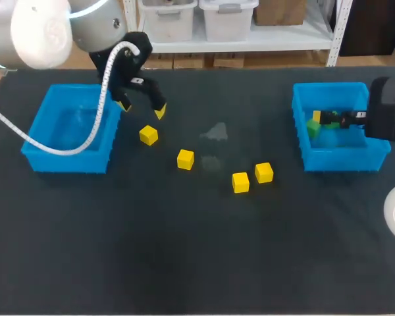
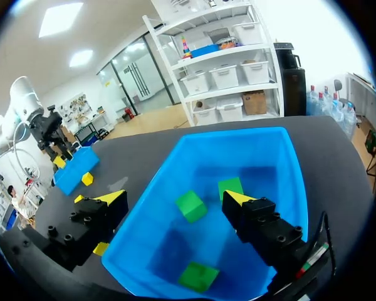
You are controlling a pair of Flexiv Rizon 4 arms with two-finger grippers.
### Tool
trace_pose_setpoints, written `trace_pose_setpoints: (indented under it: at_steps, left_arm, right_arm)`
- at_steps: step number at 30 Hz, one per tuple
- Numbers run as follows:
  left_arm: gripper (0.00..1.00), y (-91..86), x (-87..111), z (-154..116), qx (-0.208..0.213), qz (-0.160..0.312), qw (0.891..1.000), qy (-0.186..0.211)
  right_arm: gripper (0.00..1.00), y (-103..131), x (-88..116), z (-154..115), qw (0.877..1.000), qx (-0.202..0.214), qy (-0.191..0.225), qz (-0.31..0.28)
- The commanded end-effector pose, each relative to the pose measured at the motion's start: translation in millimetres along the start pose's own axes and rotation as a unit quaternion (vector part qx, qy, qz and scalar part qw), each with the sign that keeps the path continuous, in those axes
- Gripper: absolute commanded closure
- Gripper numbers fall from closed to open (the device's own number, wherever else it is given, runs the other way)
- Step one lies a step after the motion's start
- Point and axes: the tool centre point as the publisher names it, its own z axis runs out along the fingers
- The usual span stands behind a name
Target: Put the green cubes in the right bin and the yellow cubes in the left bin.
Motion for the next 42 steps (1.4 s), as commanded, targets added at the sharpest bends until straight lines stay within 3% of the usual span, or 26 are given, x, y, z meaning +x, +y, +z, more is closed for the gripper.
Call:
trace_pose_setpoints:
  at_steps: [1, 9, 17, 42]
  left_arm:
    - [0.0, 0.0, -1.7, 11, -0.001, -0.002, 1.0, 0.02]
    - [0.0, -2.1, 6.6, 29, -0.052, 0.013, 0.998, 0.043]
    - [0.0, -5.9, 8.8, 44, -0.056, 0.018, 0.997, 0.059]
    - [0.0, 10.4, 0.1, 76, -0.063, 0.009, 0.993, 0.097]
  right_arm:
    - [0.0, -1, -1, -1, 1.0, -0.002, 0.001, 0.001]
    - [0.0, -1, -1, -1, 1.0, -0.002, 0.001, 0.001]
    - [0.0, -1, -1, -1, 1.0, -0.002, 0.001, 0.001]
    - [0.0, -1, -1, -1, 1.0, -0.002, 0.001, 0.001]
